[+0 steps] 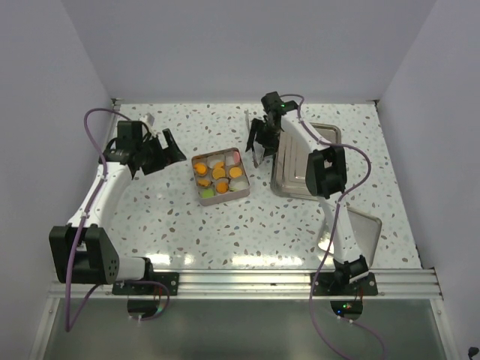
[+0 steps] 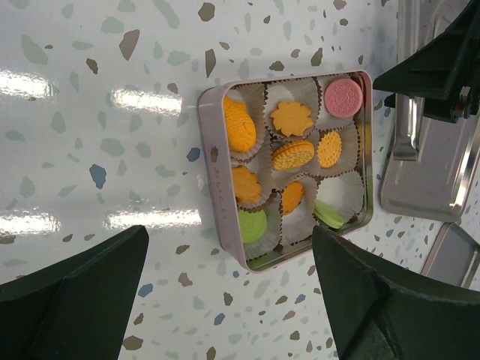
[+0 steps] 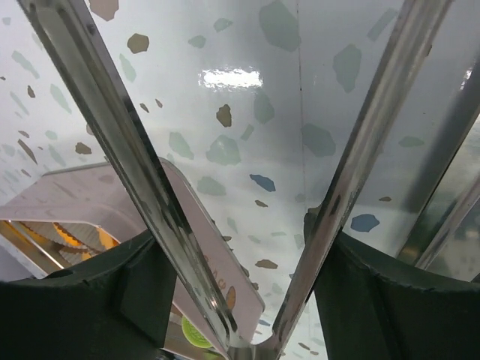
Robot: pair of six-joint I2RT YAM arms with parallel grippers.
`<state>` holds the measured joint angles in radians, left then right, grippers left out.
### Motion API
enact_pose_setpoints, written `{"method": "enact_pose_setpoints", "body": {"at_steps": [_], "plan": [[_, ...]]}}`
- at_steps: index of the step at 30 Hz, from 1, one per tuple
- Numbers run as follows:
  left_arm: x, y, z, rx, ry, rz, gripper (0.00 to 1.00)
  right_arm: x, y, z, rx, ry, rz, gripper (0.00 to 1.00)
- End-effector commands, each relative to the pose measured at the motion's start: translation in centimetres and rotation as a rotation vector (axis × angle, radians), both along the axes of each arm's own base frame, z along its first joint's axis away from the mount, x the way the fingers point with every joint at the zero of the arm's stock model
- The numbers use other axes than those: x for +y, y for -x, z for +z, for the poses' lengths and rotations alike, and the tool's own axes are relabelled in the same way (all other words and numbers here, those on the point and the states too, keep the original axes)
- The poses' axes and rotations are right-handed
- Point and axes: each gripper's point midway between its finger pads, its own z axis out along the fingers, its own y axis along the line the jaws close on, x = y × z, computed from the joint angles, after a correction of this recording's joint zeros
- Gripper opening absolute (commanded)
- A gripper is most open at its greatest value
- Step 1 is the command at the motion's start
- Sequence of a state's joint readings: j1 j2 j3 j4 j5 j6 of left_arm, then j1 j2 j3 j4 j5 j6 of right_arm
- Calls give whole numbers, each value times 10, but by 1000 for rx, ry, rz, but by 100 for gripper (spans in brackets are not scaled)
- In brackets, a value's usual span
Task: Pack the cookies
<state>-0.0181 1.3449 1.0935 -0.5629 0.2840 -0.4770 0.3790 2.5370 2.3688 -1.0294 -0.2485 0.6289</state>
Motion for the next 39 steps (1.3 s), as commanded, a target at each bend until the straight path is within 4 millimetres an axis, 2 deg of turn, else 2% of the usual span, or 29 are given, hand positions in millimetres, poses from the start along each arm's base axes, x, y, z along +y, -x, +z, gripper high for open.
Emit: {"method": "enact_pose_setpoints", "body": {"at_steps": [1,9,12,13,15,16,17,18,19,20,21,22,23,24,25,27,28,30,31,32,34,37,39], "plan": [[-1,-8,12,-30,-2,-14,96,-7,-6,4,-45,34,17,69],[-1,-8,14,-34,-1,-20,96,-12,-2,16,-61,52,43,84],[-1,-6,16,-37,-1,-20,96,-15,0,42,-103,55,57,84],[-2,-6,16,-38,0,-21,96,-19,3,64,-132,55,62,84],[-2,-6,19,-47,0,-21,96,-29,10,91,-183,84,86,84],[-1,-4,17,-41,-1,-20,96,-41,18,91,-181,130,87,84],[-2,-4,17,-45,1,-20,96,-50,25,125,-250,135,84,84],[-2,-3,17,-49,1,-22,96,-58,32,133,-268,161,100,84],[-2,-2,13,-40,2,-23,96,-74,47,126,-237,214,96,85],[-2,-1,14,-42,5,-23,96,-86,59,150,-278,220,82,84],[-2,0,11,-37,4,-24,96,-94,71,156,-282,234,83,85],[-2,1,10,-36,3,-25,96,-107,92,139,-222,274,84,85],[-2,1,11,-42,4,-26,96,-117,102,138,-217,309,74,83],[-2,2,8,-36,3,-25,96,-127,118,154,-252,313,54,82],[-2,3,6,-34,4,-26,96,-137,141,131,-175,352,59,81],[-4,4,0,-26,12,-26,96,-157,168,130,-158,402,25,77],[-5,4,-2,-22,22,-26,96,-166,189,110,-94,434,28,76],[-7,4,-5,-21,32,-33,96,-178,208,98,-54,470,4,71],[-8,4,-5,-21,37,-35,96,-186,226,87,-8,497,4,69],[-9,4,-6,-18,40,-38,96,-192,235,83,18,519,-3,65],[-11,3,-4,-23,41,-42,96,-203,254,68,89,565,-17,62],[-10,4,-2,-28,35,-46,96,-207,268,55,128,575,-31,55],[-10,5,-2,-28,34,-49,96,-207,268,50,128,577,-47,52]]}}
